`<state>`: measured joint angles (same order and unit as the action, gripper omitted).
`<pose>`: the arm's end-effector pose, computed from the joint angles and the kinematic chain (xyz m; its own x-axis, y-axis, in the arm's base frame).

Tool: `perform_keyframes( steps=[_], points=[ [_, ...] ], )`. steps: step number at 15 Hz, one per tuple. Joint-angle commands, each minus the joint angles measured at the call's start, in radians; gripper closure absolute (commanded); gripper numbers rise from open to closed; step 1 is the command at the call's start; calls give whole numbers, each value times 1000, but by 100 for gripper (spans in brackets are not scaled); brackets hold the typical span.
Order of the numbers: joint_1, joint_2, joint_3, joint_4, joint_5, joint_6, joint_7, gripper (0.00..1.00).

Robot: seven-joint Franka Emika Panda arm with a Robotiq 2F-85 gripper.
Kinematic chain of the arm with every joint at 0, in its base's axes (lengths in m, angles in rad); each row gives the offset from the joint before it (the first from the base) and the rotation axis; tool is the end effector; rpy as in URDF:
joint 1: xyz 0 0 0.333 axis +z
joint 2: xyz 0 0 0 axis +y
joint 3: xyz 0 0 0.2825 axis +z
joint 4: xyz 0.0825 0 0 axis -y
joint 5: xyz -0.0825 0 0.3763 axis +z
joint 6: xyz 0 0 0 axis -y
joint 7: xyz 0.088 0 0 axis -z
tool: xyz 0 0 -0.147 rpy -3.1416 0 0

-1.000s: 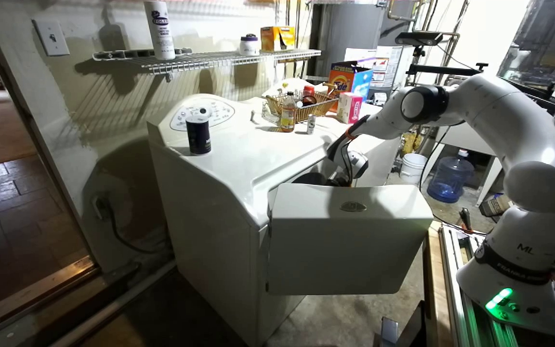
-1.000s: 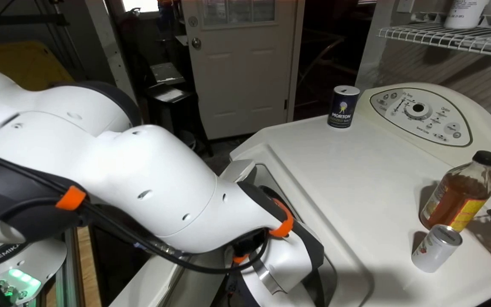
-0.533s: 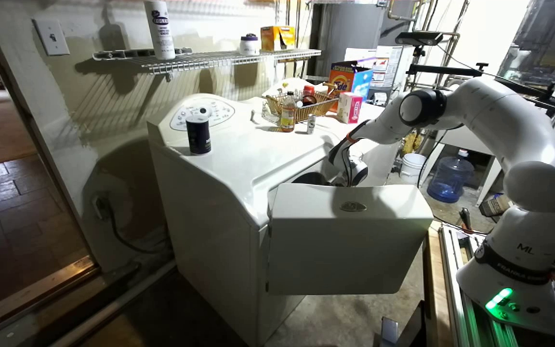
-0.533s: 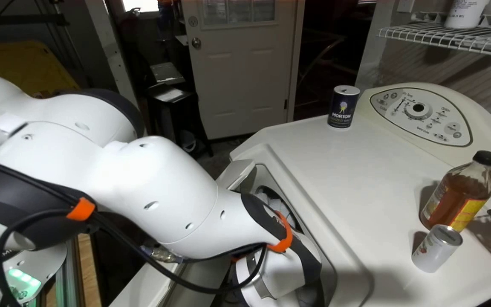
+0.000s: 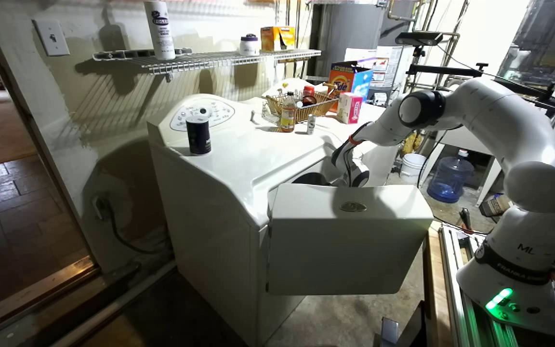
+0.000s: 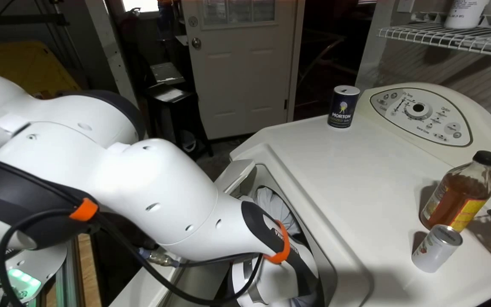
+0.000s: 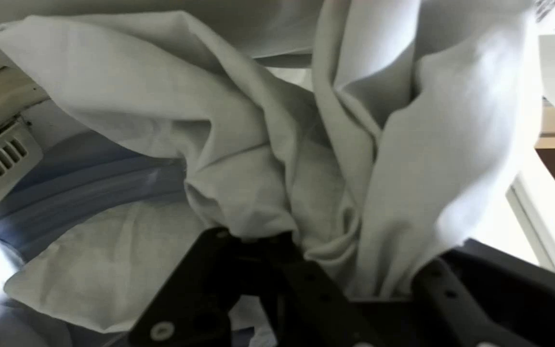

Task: Put the light blue cloth in the washing machine on the left

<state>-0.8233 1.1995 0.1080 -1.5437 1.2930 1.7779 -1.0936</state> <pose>0.4888 -0.2595 -0.0616 0.8104 -0.5833 -0.0552 -0.1597 -0.1293 -0.9787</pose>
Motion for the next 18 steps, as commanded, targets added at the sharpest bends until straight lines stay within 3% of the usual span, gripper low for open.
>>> perform_keyframes(
  steps=[1,10,11,18],
  points=[
    [50,0,-58,9,47,-40,-7,85],
    [50,0,-59,9,47,-41,-9,85],
    [50,0,-59,9,47,-41,-9,96],
    [144,3,-61,-8,270,-8,34,96]
  ],
)
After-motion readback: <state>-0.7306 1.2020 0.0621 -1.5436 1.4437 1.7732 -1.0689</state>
